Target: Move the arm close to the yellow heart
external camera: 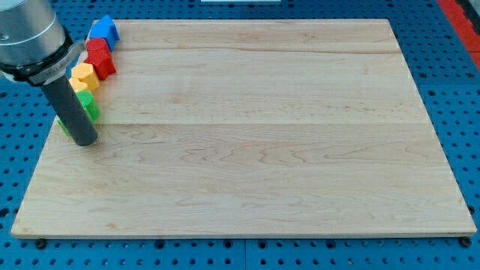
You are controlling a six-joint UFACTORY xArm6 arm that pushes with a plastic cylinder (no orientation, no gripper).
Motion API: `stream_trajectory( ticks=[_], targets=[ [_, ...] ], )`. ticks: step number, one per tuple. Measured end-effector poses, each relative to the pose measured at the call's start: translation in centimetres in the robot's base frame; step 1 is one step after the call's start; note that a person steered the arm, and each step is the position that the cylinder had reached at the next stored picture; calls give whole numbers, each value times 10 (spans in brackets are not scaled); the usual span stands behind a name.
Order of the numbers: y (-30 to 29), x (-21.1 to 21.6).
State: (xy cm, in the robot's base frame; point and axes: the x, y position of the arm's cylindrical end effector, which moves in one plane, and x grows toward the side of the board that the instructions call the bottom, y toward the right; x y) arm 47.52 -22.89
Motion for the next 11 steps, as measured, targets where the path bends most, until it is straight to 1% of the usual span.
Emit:
stream_trajectory(
  ticks=[1, 2, 3, 4, 5, 6, 8, 9, 10, 11],
  targets=[
    [4, 3],
    [44, -7],
    [93, -45],
    [96, 19],
    [-11, 61],
    [-75, 63],
    [-69, 11],
    [-67, -27],
    [-67, -37],
    [-52, -67]
  ],
)
